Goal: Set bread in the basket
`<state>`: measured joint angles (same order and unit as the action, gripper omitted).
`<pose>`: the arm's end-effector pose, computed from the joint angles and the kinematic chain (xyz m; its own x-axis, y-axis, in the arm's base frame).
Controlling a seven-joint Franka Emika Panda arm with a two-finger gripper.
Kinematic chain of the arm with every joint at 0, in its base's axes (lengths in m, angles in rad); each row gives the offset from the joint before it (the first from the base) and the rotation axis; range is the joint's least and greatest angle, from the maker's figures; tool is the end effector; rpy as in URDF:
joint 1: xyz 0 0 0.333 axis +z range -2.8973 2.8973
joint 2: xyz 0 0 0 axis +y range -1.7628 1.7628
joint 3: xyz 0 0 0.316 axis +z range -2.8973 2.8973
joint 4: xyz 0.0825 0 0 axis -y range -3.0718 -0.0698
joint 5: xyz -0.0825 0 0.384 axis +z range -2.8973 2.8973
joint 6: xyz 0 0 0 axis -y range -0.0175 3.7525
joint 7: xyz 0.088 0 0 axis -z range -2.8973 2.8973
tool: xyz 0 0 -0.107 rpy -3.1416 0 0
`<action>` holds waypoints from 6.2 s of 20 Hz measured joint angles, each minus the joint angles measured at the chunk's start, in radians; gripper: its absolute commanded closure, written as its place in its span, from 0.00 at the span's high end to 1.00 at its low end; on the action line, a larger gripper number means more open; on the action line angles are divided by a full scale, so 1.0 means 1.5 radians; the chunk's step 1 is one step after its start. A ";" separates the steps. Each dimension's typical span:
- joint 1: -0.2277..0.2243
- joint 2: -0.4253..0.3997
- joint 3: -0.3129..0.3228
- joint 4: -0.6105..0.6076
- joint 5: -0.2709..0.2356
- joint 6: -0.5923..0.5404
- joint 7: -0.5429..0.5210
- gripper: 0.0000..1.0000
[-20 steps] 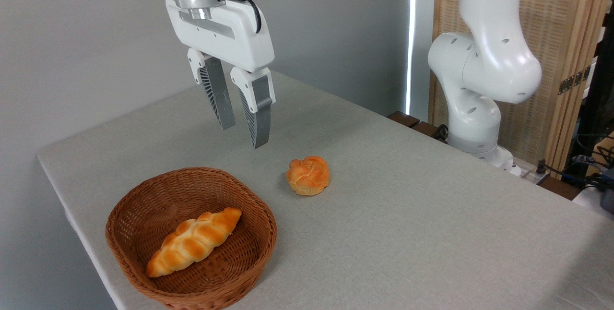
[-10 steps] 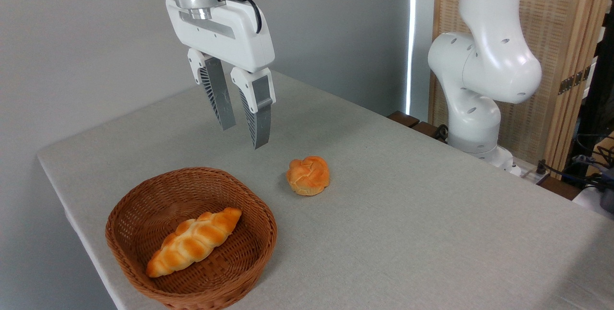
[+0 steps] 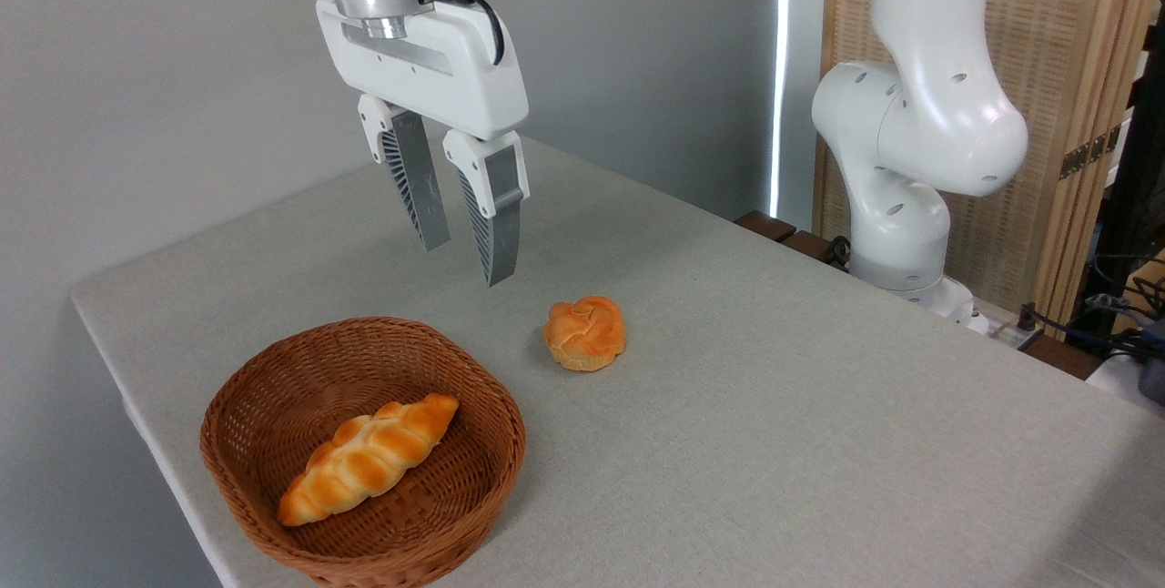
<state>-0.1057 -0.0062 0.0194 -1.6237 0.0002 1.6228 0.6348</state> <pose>0.5545 -0.0479 0.6075 0.7511 -0.6602 0.0042 -0.6602 -0.7511 -0.0032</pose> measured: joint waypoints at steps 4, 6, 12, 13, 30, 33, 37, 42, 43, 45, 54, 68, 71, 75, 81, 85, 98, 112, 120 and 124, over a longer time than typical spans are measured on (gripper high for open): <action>0.000 0.000 0.002 0.000 0.000 0.000 0.002 1.00; -0.001 0.000 0.001 -0.004 -0.002 0.000 0.008 1.00; -0.004 -0.030 0.000 -0.064 -0.007 0.036 0.011 1.00; -0.005 -0.047 0.000 -0.091 -0.008 0.052 0.012 1.00; -0.096 -0.224 0.000 -0.467 -0.038 0.244 0.022 1.00; -0.096 -0.224 0.000 -0.484 -0.038 0.244 0.031 1.00; -0.096 -0.224 0.001 -0.491 -0.038 0.244 0.039 1.00; -0.096 -0.224 0.001 -0.504 -0.038 0.244 0.050 1.00; -0.096 -0.224 0.001 -0.505 -0.038 0.244 0.051 1.00; -0.096 -0.224 0.001 -0.507 -0.038 0.244 0.052 1.00; -0.096 -0.224 0.001 -0.535 -0.038 0.281 0.053 1.00; -0.097 -0.224 0.001 -0.557 -0.038 0.301 0.053 0.74; -0.097 -0.223 0.001 -0.558 -0.038 0.302 0.053 0.56; -0.097 -0.222 0.001 -0.558 -0.038 0.302 0.056 0.43; -0.097 -0.222 0.001 -0.558 -0.038 0.302 0.070 0.37; -0.097 -0.222 0.001 -0.558 -0.038 0.302 0.070 0.36; -0.097 -0.222 0.001 -0.557 -0.038 0.302 0.070 0.36; -0.097 -0.197 0.042 -0.391 -0.155 0.303 0.070 0.36; -0.098 -0.053 0.042 -0.245 -0.226 0.303 0.016 0.37; -0.102 0.039 0.034 -0.169 -0.235 0.309 -0.032 0.37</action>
<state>-0.2580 0.0524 0.0709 -1.8768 -0.3517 2.0858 0.5872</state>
